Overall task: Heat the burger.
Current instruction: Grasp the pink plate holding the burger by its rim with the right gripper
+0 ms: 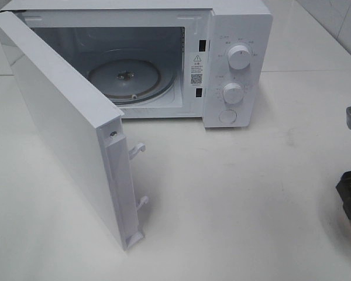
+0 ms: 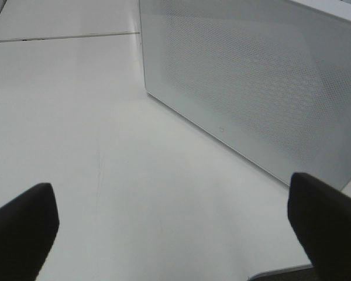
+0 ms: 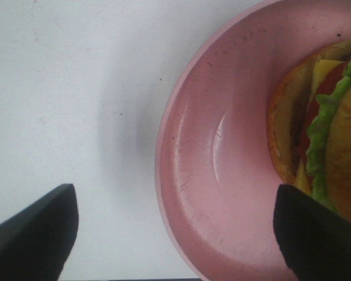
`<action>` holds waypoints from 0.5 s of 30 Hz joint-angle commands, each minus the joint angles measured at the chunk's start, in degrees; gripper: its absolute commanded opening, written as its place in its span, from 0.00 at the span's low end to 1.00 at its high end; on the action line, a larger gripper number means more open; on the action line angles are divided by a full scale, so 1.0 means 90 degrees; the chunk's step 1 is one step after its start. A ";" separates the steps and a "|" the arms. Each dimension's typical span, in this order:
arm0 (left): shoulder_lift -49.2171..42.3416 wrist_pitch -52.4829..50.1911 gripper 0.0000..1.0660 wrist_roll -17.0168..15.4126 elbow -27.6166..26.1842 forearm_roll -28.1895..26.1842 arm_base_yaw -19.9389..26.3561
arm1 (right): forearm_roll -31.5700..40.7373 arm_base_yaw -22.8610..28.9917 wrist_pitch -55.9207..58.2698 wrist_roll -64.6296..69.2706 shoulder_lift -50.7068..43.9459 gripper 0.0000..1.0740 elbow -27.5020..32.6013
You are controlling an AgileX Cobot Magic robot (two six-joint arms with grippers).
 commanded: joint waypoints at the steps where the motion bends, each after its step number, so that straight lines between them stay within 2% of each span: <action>1: -0.0006 -0.0019 0.94 0.0000 0.0013 -0.0013 -0.0019 | 0.0038 -0.0248 -0.0146 0.0013 0.0108 0.80 0.0140; 15: -0.0006 -0.0019 0.94 0.0000 0.0013 -0.0013 -0.0019 | 0.0032 -0.0248 -0.0821 0.0191 0.1133 0.79 0.0134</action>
